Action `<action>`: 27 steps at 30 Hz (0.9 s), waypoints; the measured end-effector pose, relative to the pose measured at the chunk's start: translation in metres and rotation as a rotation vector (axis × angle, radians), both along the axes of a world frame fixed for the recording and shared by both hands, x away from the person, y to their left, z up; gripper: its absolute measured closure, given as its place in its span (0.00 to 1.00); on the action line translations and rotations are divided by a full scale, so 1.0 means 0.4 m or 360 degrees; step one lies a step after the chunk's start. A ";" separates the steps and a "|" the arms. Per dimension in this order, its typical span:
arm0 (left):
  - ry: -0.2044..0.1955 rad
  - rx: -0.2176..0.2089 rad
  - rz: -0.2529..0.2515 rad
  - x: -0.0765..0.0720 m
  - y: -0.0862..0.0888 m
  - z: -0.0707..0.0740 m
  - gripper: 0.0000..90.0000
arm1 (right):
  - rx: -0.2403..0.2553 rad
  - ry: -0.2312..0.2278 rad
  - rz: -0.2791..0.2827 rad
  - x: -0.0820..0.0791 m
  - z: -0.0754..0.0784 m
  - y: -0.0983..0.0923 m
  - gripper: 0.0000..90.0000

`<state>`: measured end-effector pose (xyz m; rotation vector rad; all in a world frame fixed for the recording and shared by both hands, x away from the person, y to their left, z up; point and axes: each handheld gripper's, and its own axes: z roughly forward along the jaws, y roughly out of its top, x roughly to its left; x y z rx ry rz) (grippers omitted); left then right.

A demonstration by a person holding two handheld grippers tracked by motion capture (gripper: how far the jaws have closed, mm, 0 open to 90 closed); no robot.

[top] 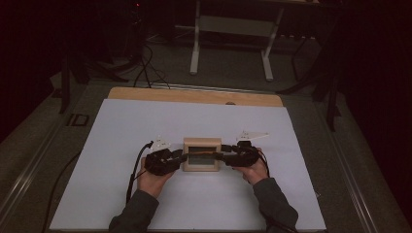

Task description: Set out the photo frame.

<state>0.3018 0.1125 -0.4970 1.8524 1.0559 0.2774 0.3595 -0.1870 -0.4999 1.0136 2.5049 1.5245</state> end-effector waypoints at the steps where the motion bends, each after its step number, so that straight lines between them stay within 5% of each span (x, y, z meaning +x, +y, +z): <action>1: -0.0002 0.0001 0.0004 0.000 0.001 0.000 0.74 | 0.0004 0.0003 0.0000 -0.001 0.000 -0.003 0.51; 8: -0.0014 0.0001 0.0029 -0.005 0.016 0.006 0.70 | 0.0001 -0.0006 0.0002 -0.012 0.004 -0.017 0.51; 27: -0.0046 0.0060 -0.0054 -0.043 0.087 0.020 0.67 | -0.0080 -0.0041 0.0019 -0.049 0.023 -0.060 0.67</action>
